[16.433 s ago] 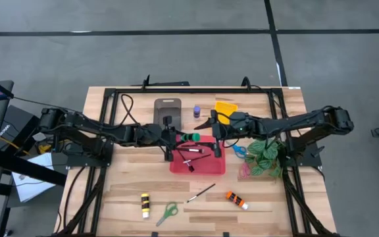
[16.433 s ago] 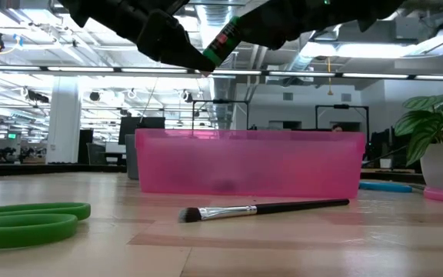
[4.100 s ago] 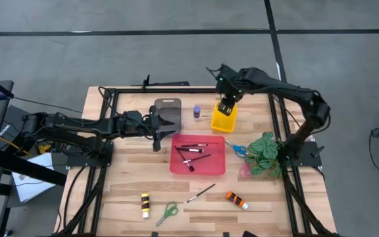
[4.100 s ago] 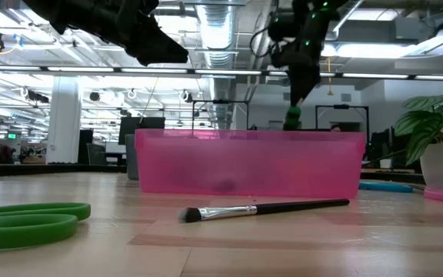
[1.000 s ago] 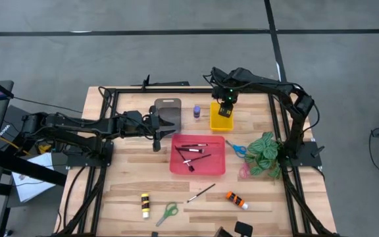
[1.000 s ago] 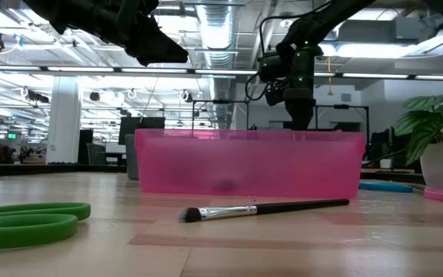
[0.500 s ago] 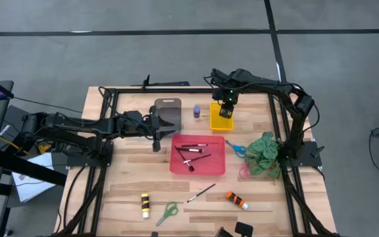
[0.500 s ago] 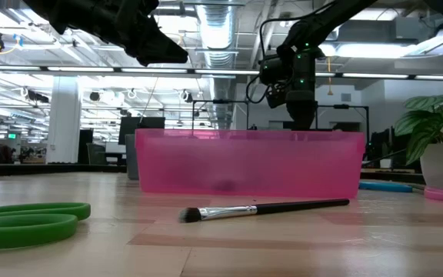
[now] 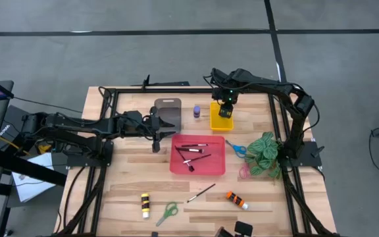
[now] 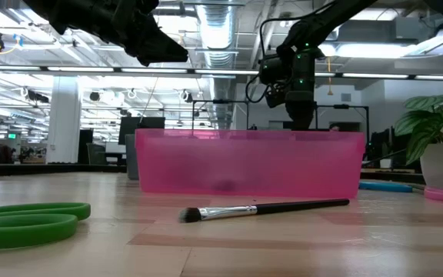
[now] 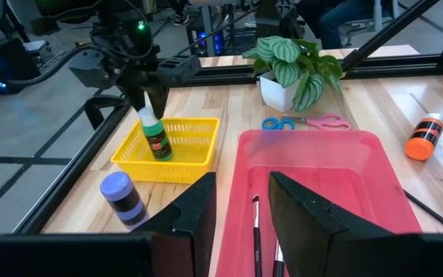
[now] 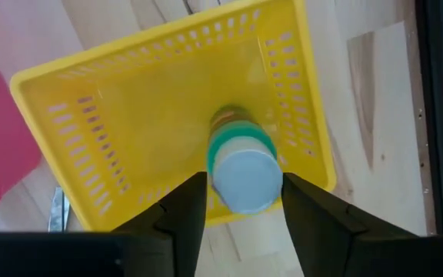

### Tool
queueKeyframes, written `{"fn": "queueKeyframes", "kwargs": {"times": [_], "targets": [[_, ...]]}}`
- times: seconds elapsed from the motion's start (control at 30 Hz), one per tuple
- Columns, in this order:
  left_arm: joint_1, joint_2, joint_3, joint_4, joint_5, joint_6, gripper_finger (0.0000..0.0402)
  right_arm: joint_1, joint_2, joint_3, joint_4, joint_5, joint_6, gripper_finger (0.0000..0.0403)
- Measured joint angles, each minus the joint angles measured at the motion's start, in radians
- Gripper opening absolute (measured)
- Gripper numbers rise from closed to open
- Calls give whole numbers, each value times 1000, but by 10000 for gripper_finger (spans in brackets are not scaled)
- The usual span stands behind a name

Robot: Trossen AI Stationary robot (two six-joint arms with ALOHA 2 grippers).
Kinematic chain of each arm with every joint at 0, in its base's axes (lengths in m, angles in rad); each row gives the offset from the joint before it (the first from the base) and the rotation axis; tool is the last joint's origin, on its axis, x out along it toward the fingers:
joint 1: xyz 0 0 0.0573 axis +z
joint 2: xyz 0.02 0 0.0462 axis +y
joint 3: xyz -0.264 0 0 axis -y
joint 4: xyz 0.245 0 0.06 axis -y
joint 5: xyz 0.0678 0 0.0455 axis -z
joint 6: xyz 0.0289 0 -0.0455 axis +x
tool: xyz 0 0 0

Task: Pick & Place Paint Supplies
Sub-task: Put the green paint bottle into the yellow bin, then put the blue scissors into the black bin

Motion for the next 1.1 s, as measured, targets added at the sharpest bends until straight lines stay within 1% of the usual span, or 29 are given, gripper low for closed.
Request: {"fn": "queueKeyframes", "kwargs": {"times": [0.27,0.37,0.43,0.5,0.6,0.77,0.9,1.0,1.1], "targets": [[0,0,0,-17,0,0,112,-5,0,25,4,8,4,166],[0,0,0,-19,0,0,112,-13,0,65,-37,31,4,172],[0,0,0,-19,0,0,112,-19,0,109,-74,62,4,175],[0,0,0,-19,0,0,112,-26,0,154,-110,70,7,179],[0,0,0,-30,0,0,112,-27,-20,204,-127,65,20,184],[0,0,0,-49,0,1,112,-17,-113,221,-104,-3,27,188],[0,0,0,-63,0,7,112,11,-223,165,-48,-119,62,186],[0,0,0,-96,0,8,112,55,-321,45,59,-183,85,183],[0,0,0,-116,0,8,112,113,-418,-111,213,-186,129,178]]}}
